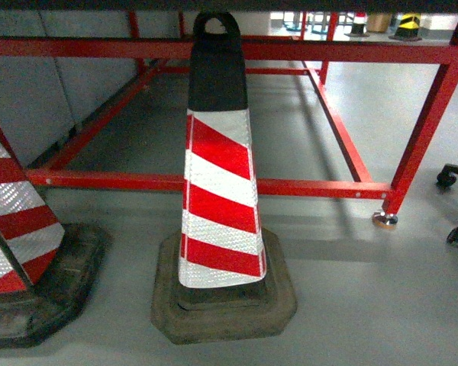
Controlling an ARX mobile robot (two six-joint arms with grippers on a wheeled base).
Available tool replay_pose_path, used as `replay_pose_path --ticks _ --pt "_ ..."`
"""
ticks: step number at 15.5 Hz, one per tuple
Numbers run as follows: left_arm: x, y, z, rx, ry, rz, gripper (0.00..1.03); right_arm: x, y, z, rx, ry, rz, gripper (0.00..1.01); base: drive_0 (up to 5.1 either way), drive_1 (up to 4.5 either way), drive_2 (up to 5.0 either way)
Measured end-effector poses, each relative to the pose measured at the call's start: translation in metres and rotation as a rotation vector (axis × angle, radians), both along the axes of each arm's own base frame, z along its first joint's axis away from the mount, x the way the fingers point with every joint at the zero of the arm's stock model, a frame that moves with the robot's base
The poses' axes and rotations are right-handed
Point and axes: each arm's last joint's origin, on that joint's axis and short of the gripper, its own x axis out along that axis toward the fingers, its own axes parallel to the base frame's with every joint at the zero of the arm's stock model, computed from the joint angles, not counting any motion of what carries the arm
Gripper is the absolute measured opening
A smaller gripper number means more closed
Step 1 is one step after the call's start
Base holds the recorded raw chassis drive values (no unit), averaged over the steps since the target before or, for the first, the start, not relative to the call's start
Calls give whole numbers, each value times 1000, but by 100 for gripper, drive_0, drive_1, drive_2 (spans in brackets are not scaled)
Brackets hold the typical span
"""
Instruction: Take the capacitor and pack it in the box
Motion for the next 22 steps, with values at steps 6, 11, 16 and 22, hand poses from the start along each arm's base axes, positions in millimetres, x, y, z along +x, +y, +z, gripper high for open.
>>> replay_pose_path --ticks 6,11,16,22 --pt "0 0 0 -1 0 0 44 0 0 0 -2 -2 0 98 0 0 0" --pt "0 0 0 -1 0 0 44 0 0 0 -2 -1 0 98 0 0 0" --pt "0 0 0 0 0 1 44 0 0 0 -1 -1 0 98 0 0 0" --pt "0 0 1 0 -6 -1 44 0 0 1 -1 -9 0 98 0 0 0"
